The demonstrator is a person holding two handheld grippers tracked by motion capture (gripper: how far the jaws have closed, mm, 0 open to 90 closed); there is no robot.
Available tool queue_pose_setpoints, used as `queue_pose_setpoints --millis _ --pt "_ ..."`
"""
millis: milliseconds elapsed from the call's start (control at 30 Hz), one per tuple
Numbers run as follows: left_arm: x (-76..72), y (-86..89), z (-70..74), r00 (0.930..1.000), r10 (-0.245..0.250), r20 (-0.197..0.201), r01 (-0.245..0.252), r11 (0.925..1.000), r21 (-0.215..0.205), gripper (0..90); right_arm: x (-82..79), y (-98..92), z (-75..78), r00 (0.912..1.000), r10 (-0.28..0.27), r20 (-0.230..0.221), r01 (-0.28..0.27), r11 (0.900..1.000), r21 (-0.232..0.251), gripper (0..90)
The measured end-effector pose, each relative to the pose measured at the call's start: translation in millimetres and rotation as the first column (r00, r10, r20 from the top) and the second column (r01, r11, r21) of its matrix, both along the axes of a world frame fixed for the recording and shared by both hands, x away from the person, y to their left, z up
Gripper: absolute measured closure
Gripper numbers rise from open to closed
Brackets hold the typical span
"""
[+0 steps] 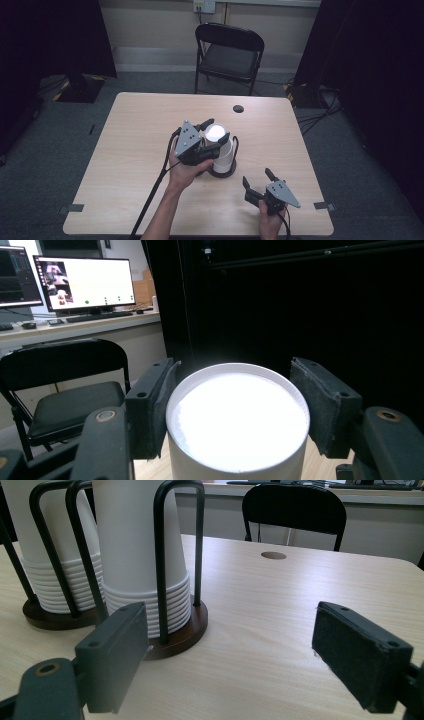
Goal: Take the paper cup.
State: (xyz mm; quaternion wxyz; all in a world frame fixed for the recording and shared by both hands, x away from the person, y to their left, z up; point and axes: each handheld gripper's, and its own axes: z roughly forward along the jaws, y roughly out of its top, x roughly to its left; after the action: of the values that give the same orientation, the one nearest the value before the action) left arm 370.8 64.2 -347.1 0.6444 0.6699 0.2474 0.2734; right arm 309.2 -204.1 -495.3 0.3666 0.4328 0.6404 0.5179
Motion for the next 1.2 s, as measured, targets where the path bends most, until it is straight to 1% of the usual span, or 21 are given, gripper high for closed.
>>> queue_pose_setpoints --millis 33,100,133,233,300,533,700,800,867,933,967,1000,1067,1133,1200 --pt "-1.0 0.8 -0.2 1.0 -0.001 -0.006 0.0 1.0 -0.009 36.4 0.0 0.2 0.0 1.0 -0.003 0.001 0.003 1.0 0.0 14.3" --pt "-2.6 2.7 -0.6 0.9998 -0.01 -0.015 0.009 0.9999 -0.013 36.4 0.1 0.2 0.0 1.0 -0.004 0.0 0.004 1.0 0.0 14.2" --pt "-3.7 3.7 -0.8 0.9999 -0.006 -0.014 0.006 0.9999 -0.008 36.5 0.1 0.2 0.0 1.0 -0.004 0.0 0.004 1.0 0.0 14.3" --pt "-6.5 6.5 -1.6 0.9995 -0.02 -0.023 0.019 0.9994 -0.03 36.4 0.2 0.3 0.0 1.0 -0.004 -0.001 0.004 1.0 0.0 14.3" --pt "-7.8 8.7 -1.5 0.9996 -0.018 -0.023 0.017 0.9994 -0.029 36.5 0.1 0.2 0.0 1.0 -0.004 0.0 0.004 1.0 0.0 14.3" --pt "-13.6 16.6 -3.3 0.9988 -0.033 -0.036 0.031 0.9985 -0.044 36.5 0.2 0.3 0.0 1.0 -0.005 -0.001 0.005 1.0 -0.001 14.3" --pt "-15.9 22.5 -7.5 0.9977 -0.039 -0.056 0.034 0.9952 -0.092 36.4 0.2 0.1 0.1 1.0 -0.006 -0.002 0.006 1.0 0.001 14.2" --pt "-18.5 24.8 -9.4 0.9977 -0.028 -0.062 0.023 0.9959 -0.088 36.4 -0.1 0.0 0.0 1.0 -0.008 -0.001 0.008 1.0 0.002 14.3" --pt "-20.3 26.1 -10.6 0.9976 -0.032 -0.062 0.027 0.9965 -0.079 36.5 -0.1 0.1 0.1 1.0 -0.007 -0.003 0.007 1.0 0.002 14.2" --pt "-22.5 26.1 -12.7 0.9969 -0.037 -0.069 0.03 0.9954 -0.091 36.4 0.0 0.5 0.1 0.9999 -0.011 -0.004 0.011 1.0 0.0 14.2" --pt "-23.6 26.7 -13.8 0.9965 -0.04 -0.074 0.033 0.9954 -0.09 36.4 0.3 0.6 0.2 0.9999 -0.012 -0.005 0.012 1.0 -0.001 14.2" --pt "-24.5 26.5 -15.0 0.9959 -0.043 -0.08 0.035 0.9947 -0.097 36.4 0.9 0.5 0.2 0.9999 -0.01 -0.008 0.01 1.0 -0.003 14.2" --pt "-25.8 26.7 -17.2 0.9948 -0.049 -0.089 0.04 0.9948 -0.093 36.5 2.4 0.5 0.5 0.9998 -0.002 -0.022 0.002 1.0 -0.001 14.2" --pt "-27.7 26.9 -19.6 0.9938 -0.05 -0.099 0.04 0.9948 -0.094 36.4 3.0 0.6 0.5 0.9997 0.011 -0.023 -0.011 1.0 0.001 14.1" --pt "-29.6 27.6 -21.7 0.9932 -0.054 -0.103 0.045 0.9954 -0.085 36.4 3.2 1.1 0.5 0.9995 0.021 -0.023 -0.021 1.0 0.001 14.1"
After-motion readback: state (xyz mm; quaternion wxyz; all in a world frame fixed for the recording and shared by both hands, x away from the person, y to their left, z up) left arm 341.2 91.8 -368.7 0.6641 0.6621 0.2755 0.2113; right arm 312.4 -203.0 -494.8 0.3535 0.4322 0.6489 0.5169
